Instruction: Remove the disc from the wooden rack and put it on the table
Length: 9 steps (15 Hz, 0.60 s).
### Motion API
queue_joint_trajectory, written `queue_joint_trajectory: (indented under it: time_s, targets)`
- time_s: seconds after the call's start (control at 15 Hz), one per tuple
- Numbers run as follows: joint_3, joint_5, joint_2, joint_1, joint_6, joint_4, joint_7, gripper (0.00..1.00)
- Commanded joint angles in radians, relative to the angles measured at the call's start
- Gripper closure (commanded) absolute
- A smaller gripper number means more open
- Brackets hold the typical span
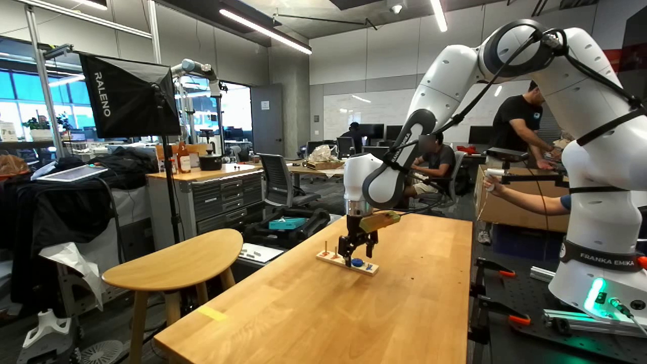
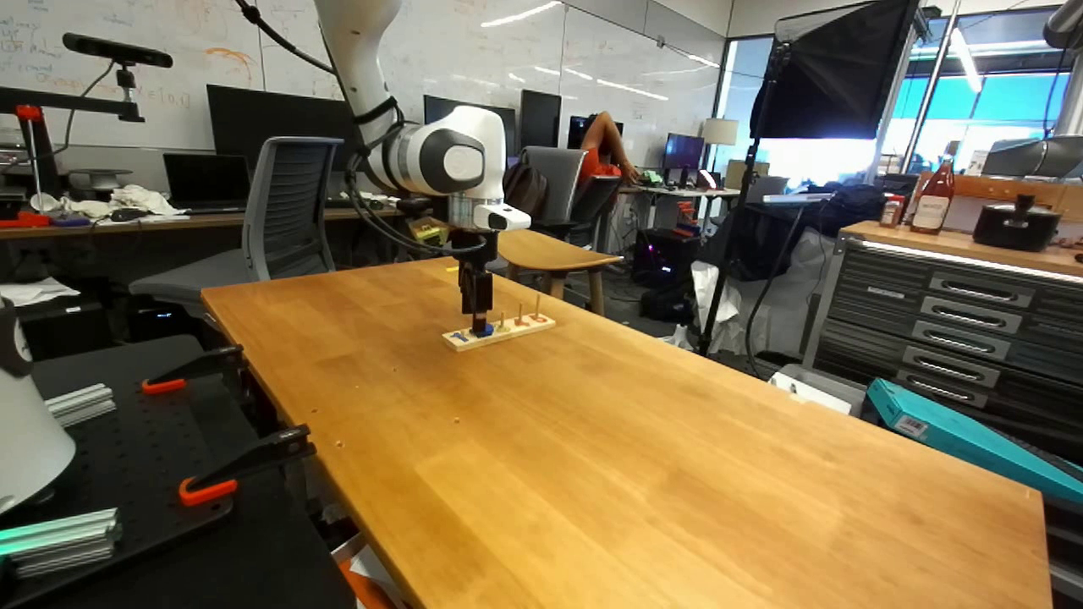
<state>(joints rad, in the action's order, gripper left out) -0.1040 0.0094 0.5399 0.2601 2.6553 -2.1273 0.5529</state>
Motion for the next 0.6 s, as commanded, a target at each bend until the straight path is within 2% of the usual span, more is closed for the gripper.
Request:
queue_joint_trajectory:
  time_s: [0.0, 0.2, 0.27, 0.33, 0.4, 0.47, 0.53]
  targets:
    - [-0.011, -0.003, 0.014, -0.002, -0.026, 0.045, 0.017, 0.0]
    - [-0.014, -0.005, 0.02, -0.008, -0.023, 0.057, 0.016, 0.0]
    - [-0.016, -0.007, 0.023, -0.009, -0.02, 0.059, 0.017, 0.25]
    - [-0.016, -0.006, 0.026, -0.011, -0.021, 0.06, 0.016, 0.26]
    - [-0.018, -0.007, 0.031, -0.012, -0.017, 0.061, 0.016, 0.32]
    - [-0.019, -0.006, 0.035, -0.012, -0.018, 0.062, 0.018, 0.24]
    - [-0.018, -0.003, 0.038, -0.015, -0.016, 0.063, 0.017, 0.1]
